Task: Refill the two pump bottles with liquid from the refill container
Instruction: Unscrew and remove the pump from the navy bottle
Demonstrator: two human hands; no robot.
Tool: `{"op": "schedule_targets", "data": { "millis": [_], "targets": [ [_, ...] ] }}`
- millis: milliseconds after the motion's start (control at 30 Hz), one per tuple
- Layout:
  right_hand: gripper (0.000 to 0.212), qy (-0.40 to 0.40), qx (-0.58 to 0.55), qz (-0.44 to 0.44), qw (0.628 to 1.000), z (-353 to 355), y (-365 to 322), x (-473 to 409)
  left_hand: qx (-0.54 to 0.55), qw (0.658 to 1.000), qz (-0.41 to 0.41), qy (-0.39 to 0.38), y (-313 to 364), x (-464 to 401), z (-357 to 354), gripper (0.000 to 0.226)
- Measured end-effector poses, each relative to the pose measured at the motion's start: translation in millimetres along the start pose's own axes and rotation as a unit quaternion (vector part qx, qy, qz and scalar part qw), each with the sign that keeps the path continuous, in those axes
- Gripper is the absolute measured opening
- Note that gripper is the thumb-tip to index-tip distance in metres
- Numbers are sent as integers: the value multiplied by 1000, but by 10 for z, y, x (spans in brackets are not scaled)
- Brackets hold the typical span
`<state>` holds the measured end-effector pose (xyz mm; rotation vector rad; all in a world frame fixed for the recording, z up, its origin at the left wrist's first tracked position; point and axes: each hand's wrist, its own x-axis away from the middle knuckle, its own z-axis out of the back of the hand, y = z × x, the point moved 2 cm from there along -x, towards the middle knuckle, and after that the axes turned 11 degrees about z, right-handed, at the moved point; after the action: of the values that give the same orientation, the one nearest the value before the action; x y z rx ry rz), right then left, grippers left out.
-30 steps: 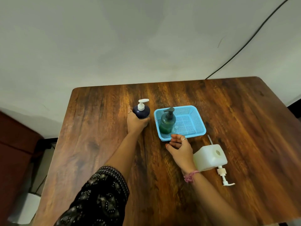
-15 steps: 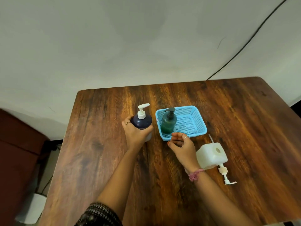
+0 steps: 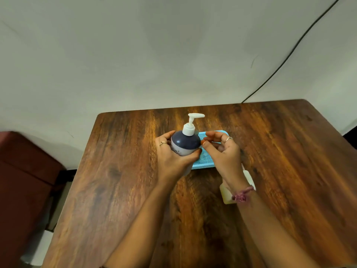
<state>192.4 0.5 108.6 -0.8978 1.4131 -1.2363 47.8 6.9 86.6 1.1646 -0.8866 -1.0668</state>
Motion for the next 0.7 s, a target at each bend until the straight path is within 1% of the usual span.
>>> {"op": "schedule_targets", "data": {
  "millis": [167,333,467,533,600,700],
  "targets": [
    [23,-15,-15,61,998,240,-345,-191,17,1000,5,16,263,119,-249,79],
    [36,-51,-42,72,995,370,-615,-375,23,999,-11,37,591,158,-484,80],
    [33,-45,-40,93,994,470,-831,-581,19,998,-30,49,877,151,-669,76],
    [31,-43,-24,106,993,515,-933,-698,27,998,-38,49,1019,130,-735,75],
    [29,-47,21,139,989,557,-1040,-802,22,997,-53,59,1136,99,-777,77],
    [29,-78,66,198,975,624,-1219,-927,20,994,-72,76,1288,45,-818,79]
  ]
}}
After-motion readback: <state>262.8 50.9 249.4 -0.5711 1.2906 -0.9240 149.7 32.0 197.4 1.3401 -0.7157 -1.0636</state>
